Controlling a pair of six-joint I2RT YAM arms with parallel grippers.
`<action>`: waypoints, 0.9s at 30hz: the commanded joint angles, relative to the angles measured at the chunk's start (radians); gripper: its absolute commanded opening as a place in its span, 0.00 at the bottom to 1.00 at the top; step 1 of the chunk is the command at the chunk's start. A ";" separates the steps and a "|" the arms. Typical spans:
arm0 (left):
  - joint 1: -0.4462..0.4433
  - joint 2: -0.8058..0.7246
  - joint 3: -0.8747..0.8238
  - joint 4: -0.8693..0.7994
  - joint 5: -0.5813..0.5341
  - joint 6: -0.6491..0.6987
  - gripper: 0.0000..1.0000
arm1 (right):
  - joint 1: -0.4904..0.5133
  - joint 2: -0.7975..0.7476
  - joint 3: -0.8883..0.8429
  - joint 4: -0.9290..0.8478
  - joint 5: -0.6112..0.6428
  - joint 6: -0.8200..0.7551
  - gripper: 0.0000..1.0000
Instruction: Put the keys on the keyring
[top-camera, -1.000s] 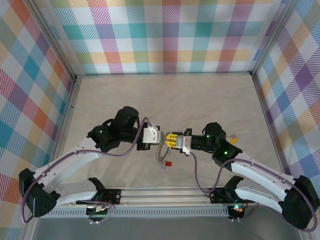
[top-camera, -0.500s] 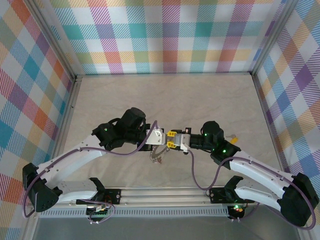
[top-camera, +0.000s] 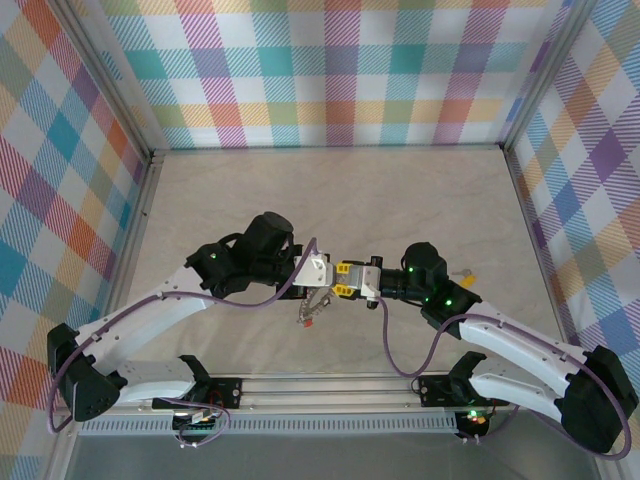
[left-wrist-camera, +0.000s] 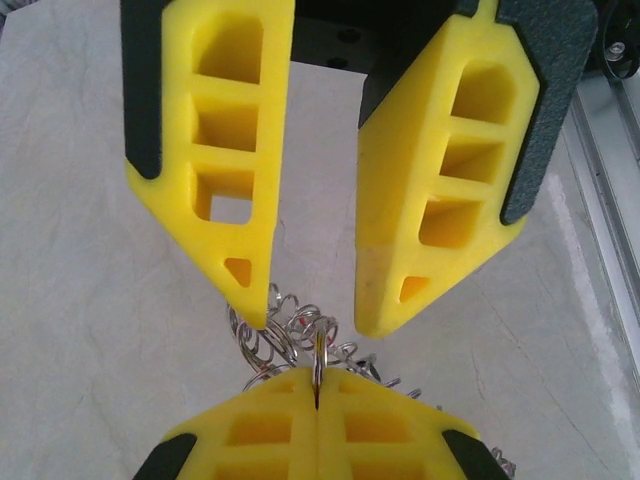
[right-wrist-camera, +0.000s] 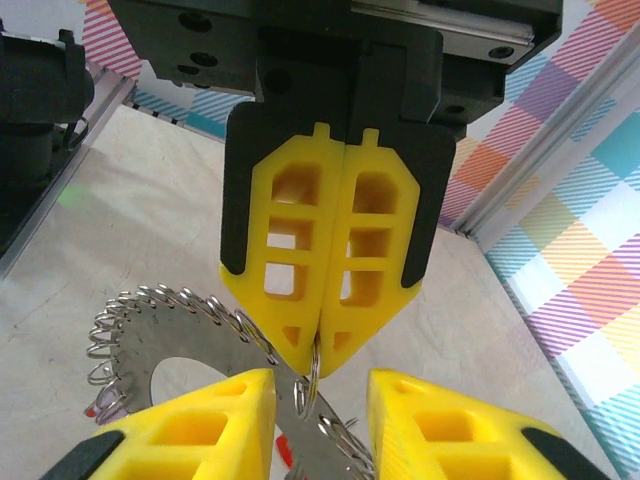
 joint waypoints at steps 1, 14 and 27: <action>-0.015 0.003 0.044 0.016 0.028 -0.004 0.00 | 0.002 0.000 -0.007 -0.014 -0.022 0.030 0.28; -0.016 -0.010 0.031 0.055 0.043 0.002 0.00 | 0.002 0.034 -0.016 0.022 -0.025 0.068 0.24; -0.015 -0.006 0.039 0.050 0.053 0.011 0.00 | 0.002 0.040 -0.015 0.050 -0.032 0.082 0.00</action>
